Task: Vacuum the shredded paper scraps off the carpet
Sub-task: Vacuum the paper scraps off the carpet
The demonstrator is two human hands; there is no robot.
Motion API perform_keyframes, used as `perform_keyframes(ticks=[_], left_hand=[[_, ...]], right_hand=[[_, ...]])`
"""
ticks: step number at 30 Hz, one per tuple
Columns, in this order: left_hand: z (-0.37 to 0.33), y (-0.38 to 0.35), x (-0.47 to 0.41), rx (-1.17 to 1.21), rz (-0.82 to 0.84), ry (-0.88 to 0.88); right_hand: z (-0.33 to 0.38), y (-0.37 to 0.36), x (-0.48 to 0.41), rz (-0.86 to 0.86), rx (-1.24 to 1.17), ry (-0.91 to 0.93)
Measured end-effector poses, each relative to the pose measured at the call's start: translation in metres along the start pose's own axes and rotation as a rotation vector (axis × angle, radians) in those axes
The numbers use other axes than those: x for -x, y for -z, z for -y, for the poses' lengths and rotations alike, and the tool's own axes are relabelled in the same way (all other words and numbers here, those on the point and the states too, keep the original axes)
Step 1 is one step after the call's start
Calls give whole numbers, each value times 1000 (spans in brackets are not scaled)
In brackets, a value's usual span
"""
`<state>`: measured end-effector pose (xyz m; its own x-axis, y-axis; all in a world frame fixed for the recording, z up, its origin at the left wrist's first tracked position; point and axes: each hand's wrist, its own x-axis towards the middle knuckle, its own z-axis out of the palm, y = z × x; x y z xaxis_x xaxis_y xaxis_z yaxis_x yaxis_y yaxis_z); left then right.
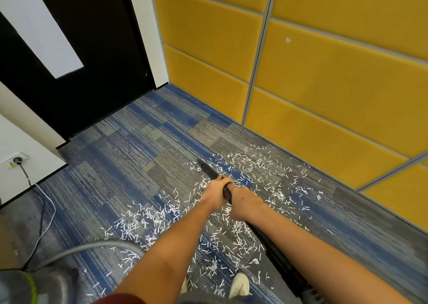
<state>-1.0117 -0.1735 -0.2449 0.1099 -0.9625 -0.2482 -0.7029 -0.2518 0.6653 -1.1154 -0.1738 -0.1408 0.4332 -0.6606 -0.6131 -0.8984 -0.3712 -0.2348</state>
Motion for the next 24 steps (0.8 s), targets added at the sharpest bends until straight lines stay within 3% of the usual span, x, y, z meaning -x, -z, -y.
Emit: perform_keyframes(ticks=[13, 24], left_hand=[[2, -15, 1, 8, -131, 105], [15, -24, -7, 26, -181, 139]], right_hand=[[-14, 3, -8, 13, 111, 142], [-14, 3, -17, 31, 108, 127]])
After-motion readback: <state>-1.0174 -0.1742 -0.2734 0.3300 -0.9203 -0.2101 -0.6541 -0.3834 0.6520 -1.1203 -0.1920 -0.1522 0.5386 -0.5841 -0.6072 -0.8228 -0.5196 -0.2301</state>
